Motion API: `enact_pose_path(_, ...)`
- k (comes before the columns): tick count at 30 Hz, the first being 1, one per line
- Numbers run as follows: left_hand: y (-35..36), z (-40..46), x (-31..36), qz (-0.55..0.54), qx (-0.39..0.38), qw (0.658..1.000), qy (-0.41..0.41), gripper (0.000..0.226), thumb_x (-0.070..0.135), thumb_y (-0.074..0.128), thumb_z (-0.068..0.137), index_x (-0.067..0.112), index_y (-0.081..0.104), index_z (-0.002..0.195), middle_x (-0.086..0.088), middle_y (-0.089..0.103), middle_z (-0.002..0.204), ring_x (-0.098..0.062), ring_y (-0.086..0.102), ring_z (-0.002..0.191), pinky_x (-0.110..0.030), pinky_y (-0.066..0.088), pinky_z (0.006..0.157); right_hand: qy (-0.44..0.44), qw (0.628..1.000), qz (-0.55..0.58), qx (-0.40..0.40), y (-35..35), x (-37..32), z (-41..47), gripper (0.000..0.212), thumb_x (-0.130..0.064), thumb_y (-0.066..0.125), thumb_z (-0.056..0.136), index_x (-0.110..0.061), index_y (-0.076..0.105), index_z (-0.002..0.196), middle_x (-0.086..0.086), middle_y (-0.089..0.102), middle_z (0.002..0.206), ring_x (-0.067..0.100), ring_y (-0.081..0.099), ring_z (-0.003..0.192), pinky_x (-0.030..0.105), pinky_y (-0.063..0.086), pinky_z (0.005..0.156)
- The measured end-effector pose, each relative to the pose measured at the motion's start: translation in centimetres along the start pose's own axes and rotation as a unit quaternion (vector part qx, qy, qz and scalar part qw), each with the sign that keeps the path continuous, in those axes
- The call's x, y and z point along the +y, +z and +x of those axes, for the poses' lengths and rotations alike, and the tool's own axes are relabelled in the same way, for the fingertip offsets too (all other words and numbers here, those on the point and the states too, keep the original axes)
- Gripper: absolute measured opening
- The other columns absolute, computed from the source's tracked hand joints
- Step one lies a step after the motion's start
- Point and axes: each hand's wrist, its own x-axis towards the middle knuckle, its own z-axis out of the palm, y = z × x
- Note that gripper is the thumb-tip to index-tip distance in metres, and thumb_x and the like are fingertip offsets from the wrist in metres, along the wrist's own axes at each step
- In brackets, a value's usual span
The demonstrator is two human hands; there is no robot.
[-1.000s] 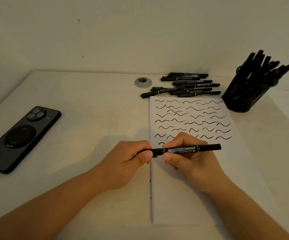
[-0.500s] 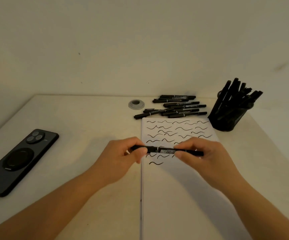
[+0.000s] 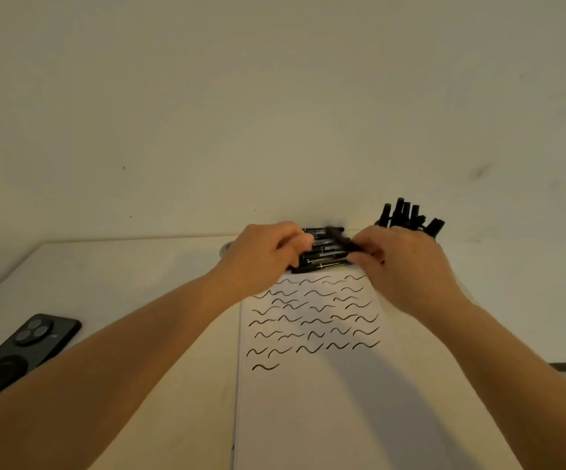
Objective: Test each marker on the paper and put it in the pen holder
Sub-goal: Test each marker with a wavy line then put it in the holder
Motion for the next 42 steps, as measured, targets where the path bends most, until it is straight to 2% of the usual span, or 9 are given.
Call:
enact_pose_path(4,0.2,3.3,-2.9,0.034,0.016,0.997,-0.069,0.019,0.028,0.044,0.093,0.026,0.063,0.09,0.012,0.067,0.078,-0.02,0.061,0.07,-0.033,0.048,0.069,0.135,0.976,0.169,0.037,-1.9,3.2,1.9,0.012,-0.028,0.062,0.085,-0.024,0.06,0.095,-0.016,0.062,0.078,0.01,0.061,0.077,0.025,0.047,0.068)
enact_pose_path(6,1.0,4.3,-4.6,0.101,-0.024,0.991,-0.09,0.015,0.028,0.048,0.091,0.028,0.063,0.095,0.008,0.067,0.095,-0.01,0.057,0.07,-0.027,0.046,0.066,0.148,0.968,0.192,0.068,-2.3,3.9,2.6,0.015,-0.026,0.062,0.085,-0.022,0.055,0.097,-0.016,0.059,0.079,0.006,0.058,0.076,0.019,0.042,0.062)
enact_pose_path(9,2.6,5.3,-6.6,0.194,-0.085,0.973,-0.091,0.019,0.025,0.05,0.09,0.025,0.063,0.105,0.002,0.065,0.111,-0.016,0.059,0.093,-0.03,0.047,0.08,0.156,0.958,0.214,0.113,-2.8,4.3,3.3,0.026,-0.023,0.062,0.085,-0.018,0.049,0.108,-0.007,0.062,0.09,0.009,0.06,0.076,0.016,0.04,0.056)
enact_pose_path(14,4.5,5.6,-8.8,0.292,-0.039,0.953,-0.075,0.025,0.03,0.052,0.089,0.022,0.056,0.112,-0.001,0.055,0.113,-0.019,0.053,0.102,-0.031,0.042,0.073,0.134,0.942,0.232,0.202,-2.6,4.7,3.0,0.045,-0.015,0.058,0.087,-0.033,0.035,0.121,-0.007,0.062,0.095,0.0,0.059,0.078,0.021,0.047,0.057)
enact_pose_path(25,4.1,4.5,-11.4,0.367,-0.009,0.928,-0.068,0.025,0.039,0.047,0.091,0.024,0.057,0.108,0.002,0.055,0.105,-0.018,0.052,0.099,-0.028,0.035,0.07,0.127,0.975,0.134,0.123,0.8,6.3,2.7,0.049,-0.01,0.051,0.09,-0.03,0.033,0.13,-0.001,0.059,0.086,0.024,0.059,0.077,0.037,0.05,0.066)
enact_pose_path(29,4.2,4.4,-11.5,0.404,-0.009,0.913,-0.047,0.027,0.037,0.038,0.095,0.022,0.057,0.109,0.001,0.058,0.103,-0.019,0.055,0.097,-0.03,0.036,0.067,0.119,0.987,0.056,0.095,1.5,6.0,2.8,0.045,-0.017,0.05,0.091,-0.028,0.037,0.132,0.003,0.053,0.087,0.024,0.054,0.077,0.033,0.043,0.064)
enact_pose_path(34,3.6,3.7,-11.2,0.31,0.045,0.948,-0.062,0.025,0.03,0.036,0.097,0.018,0.055,0.107,-0.002,0.061,0.099,-0.024,0.056,0.088,-0.031,0.038,0.065,0.109,0.991,0.015,0.082,1.7,5.4,2.7,0.039,-0.017,0.048,0.092,-0.024,0.047,0.13,0.009,0.06,0.098,0.027,0.054,0.088,0.035,0.044,0.072)
enact_pose_path(38,3.1,2.5,-8.8,0.127,0.035,0.991,-0.021,0.019,0.025,0.041,0.096,0.02,0.056,0.107,0.003,0.058,0.086,-0.02,0.057,0.081,-0.031,0.041,0.067,0.116,0.991,-0.044,0.043,1.7,5.2,2.2,0.039,-0.023,0.049,0.091,-0.017,0.049,0.13,0.007,0.063,0.113,0.027,0.048,0.109,0.037,0.039,0.087)
enact_pose_path(42,3.0,0.0,-5.0,-0.025,0.062,0.997,0.025,0.017,0.025,0.043,0.095,0.035,0.056,0.094,0.011,0.052,0.062,-0.008,0.043,0.052,-0.026,0.038,0.053,0.043,0.985,-0.038,0.16,2.0,2.6,-0.1,0.029,-0.011,0.057,0.086,-0.01,0.062,0.114,0.008,0.065,0.107,0.029,0.05,0.102,0.04,0.04,0.081)
